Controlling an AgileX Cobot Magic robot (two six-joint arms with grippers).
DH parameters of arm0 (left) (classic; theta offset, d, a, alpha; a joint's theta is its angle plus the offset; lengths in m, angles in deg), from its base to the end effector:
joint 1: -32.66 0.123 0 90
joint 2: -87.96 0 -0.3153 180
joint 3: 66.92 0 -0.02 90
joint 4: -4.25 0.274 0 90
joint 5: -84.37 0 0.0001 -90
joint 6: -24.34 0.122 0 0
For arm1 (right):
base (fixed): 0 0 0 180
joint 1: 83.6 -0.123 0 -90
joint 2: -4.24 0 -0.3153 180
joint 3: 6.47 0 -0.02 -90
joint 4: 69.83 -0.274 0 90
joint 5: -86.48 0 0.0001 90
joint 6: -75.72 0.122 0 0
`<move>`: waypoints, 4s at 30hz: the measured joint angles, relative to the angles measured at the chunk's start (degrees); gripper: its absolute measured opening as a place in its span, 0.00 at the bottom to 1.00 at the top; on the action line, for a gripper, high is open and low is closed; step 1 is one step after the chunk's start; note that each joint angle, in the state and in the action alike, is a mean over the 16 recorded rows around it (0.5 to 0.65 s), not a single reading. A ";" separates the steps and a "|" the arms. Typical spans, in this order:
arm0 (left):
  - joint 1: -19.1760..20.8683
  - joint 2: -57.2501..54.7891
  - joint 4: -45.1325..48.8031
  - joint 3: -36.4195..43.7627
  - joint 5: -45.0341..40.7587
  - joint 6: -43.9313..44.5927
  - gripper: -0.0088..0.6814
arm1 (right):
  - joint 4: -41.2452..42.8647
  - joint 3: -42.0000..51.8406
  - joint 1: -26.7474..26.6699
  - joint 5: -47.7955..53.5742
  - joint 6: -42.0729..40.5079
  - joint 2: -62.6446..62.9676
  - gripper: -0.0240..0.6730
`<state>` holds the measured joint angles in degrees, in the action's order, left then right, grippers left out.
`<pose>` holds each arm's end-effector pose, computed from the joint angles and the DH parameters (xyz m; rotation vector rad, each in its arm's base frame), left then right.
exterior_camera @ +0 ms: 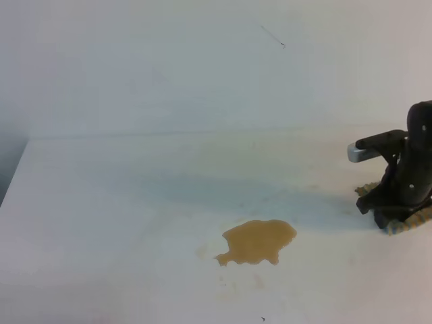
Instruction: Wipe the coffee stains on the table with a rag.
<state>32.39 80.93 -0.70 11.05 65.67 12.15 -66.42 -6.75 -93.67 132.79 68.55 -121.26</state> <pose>0.0768 -0.0037 0.1765 -0.2426 1.7988 -0.2376 0.4306 0.0711 0.1175 -0.5045 2.9492 -0.0633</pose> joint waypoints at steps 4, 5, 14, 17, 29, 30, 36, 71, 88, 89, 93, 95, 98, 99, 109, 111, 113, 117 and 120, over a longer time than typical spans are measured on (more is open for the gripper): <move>0.00 0.00 0.00 0.00 0.00 0.00 0.01 | -0.47 0.00 0.00 0.54 -1.12 -0.46 0.24; 0.00 0.00 0.00 0.00 0.00 0.00 0.01 | -0.89 0.00 0.00 0.65 -1.70 -0.52 0.20; 0.00 0.00 0.00 0.00 0.00 0.00 0.01 | -10.79 0.00 -0.17 1.73 -10.62 -0.64 0.03; 0.00 0.00 0.00 0.00 0.00 0.00 0.01 | -15.34 0.00 -0.52 2.04 -13.91 -0.64 0.03; 0.00 0.00 0.00 0.00 0.00 0.00 0.01 | -28.62 -0.04 -4.14 1.94 -21.03 -0.90 0.03; 0.00 0.00 0.00 0.00 0.00 0.00 0.01 | -29.38 -0.05 -4.54 1.79 -21.32 -0.93 0.03; 0.00 0.00 0.00 0.00 0.00 0.00 0.01 | -34.49 -0.08 -6.66 0.84 -23.24 -1.08 0.03; 0.00 0.00 0.00 0.00 0.00 0.00 0.01 | -45.13 -9.09 -12.46 6.60 -25.60 -6.35 0.03; 0.00 0.00 0.00 0.00 0.00 0.00 0.01 | -46.80 -9.19 -15.03 9.14 -25.59 -7.80 0.03; 0.00 0.00 0.00 0.00 0.00 0.00 0.01 | -46.94 -9.19 -15.20 9.10 -25.65 -7.80 0.03; 0.00 0.00 0.00 0.00 0.00 0.00 0.01 | -47.43 -9.19 -15.79 8.91 -25.82 -7.80 0.03; 0.00 0.00 0.00 0.00 0.00 0.00 0.01 | -47.64 -9.19 -16.00 8.83 -25.89 -7.80 0.03; 0.00 0.00 0.00 0.00 0.00 0.00 0.01 | -47.91 -9.19 -16.22 8.76 -25.93 -7.80 0.03; 0.00 0.00 0.00 0.00 0.00 0.00 0.01 | -47.99 -9.19 -16.28 8.74 -25.93 -7.80 0.03; 0.00 0.00 0.00 0.00 0.00 0.00 0.01 | -48.30 -9.19 -16.92 8.85 -25.89 -7.82 0.03; 0.00 0.00 0.00 0.00 0.00 0.00 0.01 | -48.32 -9.19 -17.10 8.86 -25.83 -7.82 0.03; 0.00 0.00 0.00 0.00 0.00 0.00 0.01 | -48.35 -9.19 -17.30 8.84 -25.75 -7.83 0.03; 0.00 0.00 0.00 0.00 0.00 0.00 0.01 | -48.50 -9.19 -17.75 8.81 -25.60 -7.83 0.03; 0.00 0.00 0.00 0.00 0.00 0.00 0.01 | -48.62 -9.19 -18.08 8.81 -25.49 -7.83 0.03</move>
<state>32.39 80.93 -0.70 11.05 65.67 12.15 -115.04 -15.94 -111.76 141.59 43.06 -129.10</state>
